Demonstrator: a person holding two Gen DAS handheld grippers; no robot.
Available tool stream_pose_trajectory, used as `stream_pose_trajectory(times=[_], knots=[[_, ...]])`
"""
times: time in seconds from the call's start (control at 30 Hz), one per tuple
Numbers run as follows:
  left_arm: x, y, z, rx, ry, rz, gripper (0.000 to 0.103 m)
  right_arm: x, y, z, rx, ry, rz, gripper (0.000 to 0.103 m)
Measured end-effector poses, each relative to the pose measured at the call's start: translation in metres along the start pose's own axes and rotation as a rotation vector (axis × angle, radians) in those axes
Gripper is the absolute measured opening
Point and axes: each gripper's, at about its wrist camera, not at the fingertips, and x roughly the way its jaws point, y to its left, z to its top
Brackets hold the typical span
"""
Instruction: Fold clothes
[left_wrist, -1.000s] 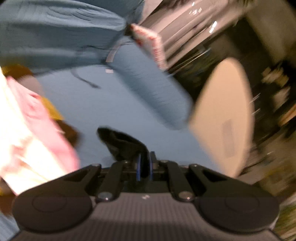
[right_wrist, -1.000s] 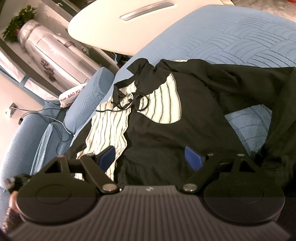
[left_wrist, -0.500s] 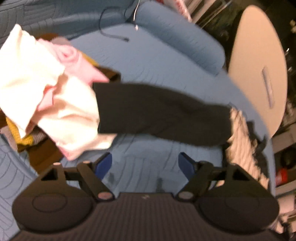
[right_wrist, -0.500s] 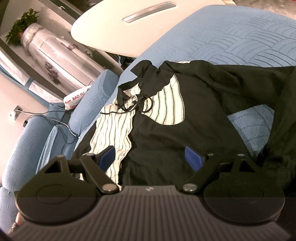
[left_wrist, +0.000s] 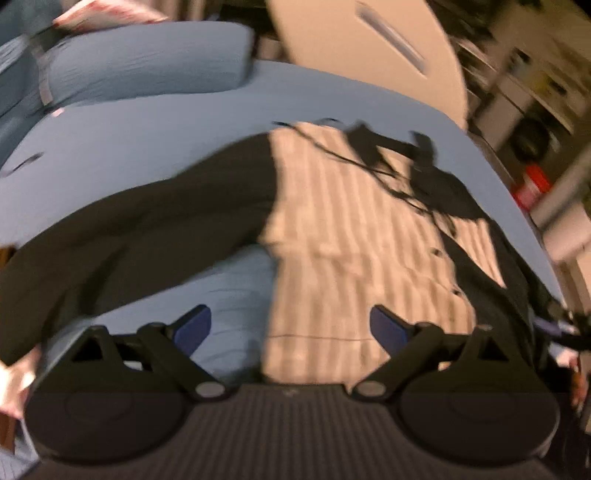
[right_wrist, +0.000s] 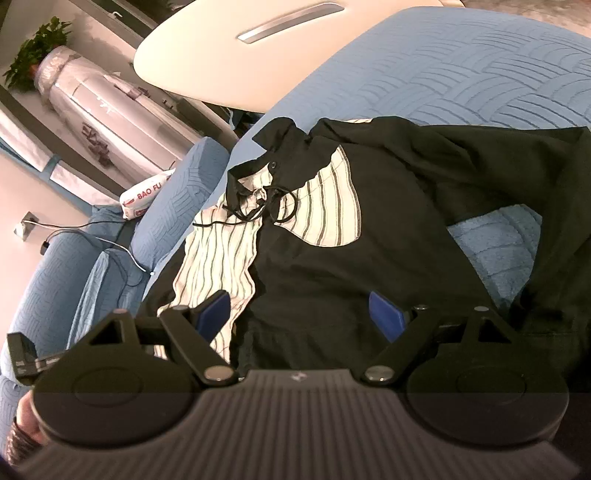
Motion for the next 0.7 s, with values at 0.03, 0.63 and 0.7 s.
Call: stream_pose_trajectory(times=[0.03, 0.63, 0.7], knots=[[0.002, -0.008, -0.001, 0.019, 0.004, 0.006, 0.094, 0.0, 0.0, 0.0, 0.002, 0.0, -0.001, 0.085], [0.12, -0.073, -0.023, 0.265, 0.256, 0.196, 0.101, 0.013, -0.002, -0.005, -0.02, 0.054, -0.15, 0.085], [0.119, -0.07, -0.022, 0.254, 0.259, 0.19, 0.101, 0.015, -0.002, -0.005, -0.022, 0.061, -0.158, 0.085]])
